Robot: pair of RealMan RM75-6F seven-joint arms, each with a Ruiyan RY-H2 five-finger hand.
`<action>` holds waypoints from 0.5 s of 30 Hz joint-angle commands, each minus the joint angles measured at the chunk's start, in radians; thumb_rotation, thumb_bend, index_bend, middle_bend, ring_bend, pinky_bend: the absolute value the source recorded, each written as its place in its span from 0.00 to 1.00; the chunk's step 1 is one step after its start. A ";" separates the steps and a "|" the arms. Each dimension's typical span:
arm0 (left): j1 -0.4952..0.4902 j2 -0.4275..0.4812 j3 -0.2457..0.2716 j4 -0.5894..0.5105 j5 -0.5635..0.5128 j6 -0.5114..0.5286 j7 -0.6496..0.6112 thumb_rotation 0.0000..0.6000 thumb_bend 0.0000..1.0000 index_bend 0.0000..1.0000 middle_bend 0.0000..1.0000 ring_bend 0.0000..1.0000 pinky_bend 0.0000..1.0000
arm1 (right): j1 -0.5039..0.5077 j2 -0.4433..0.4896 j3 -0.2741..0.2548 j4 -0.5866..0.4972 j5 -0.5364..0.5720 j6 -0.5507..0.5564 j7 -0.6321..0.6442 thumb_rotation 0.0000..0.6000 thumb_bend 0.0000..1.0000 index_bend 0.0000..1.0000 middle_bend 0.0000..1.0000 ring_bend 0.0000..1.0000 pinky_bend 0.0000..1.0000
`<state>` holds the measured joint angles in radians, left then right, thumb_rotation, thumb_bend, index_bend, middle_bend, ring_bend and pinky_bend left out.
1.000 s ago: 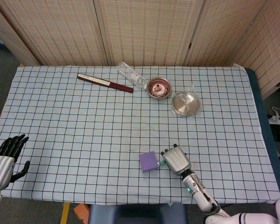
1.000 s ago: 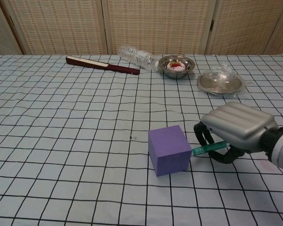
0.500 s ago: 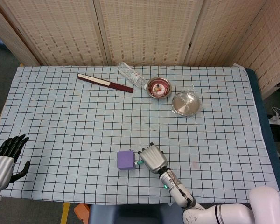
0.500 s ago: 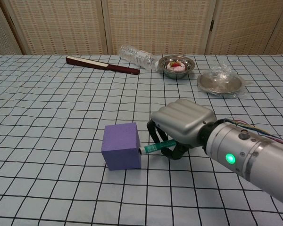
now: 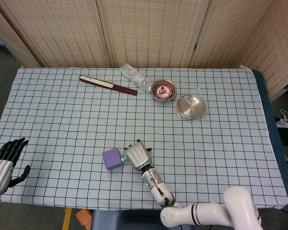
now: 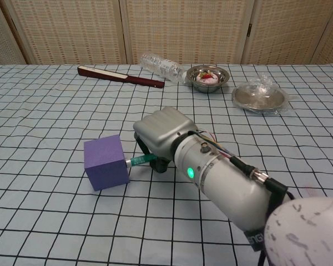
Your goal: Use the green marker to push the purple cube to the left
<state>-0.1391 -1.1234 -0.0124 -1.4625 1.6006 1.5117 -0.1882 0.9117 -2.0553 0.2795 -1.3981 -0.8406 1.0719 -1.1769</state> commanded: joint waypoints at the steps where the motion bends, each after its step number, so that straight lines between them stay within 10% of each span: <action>1: -0.003 0.001 0.000 0.004 -0.002 -0.007 -0.008 1.00 0.47 0.00 0.00 0.00 0.06 | 0.046 -0.052 0.041 0.059 0.023 -0.004 0.005 1.00 0.47 0.93 0.85 0.60 0.40; 15: -0.007 0.004 -0.002 0.012 -0.010 -0.015 -0.033 1.00 0.47 0.00 0.00 0.00 0.06 | 0.226 -0.214 0.112 0.315 0.039 -0.075 0.152 1.00 0.47 0.93 0.85 0.60 0.41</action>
<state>-0.1461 -1.1192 -0.0148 -1.4509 1.5907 1.4968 -0.2201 1.1098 -2.2611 0.3902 -1.1011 -0.8097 1.0061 -1.0553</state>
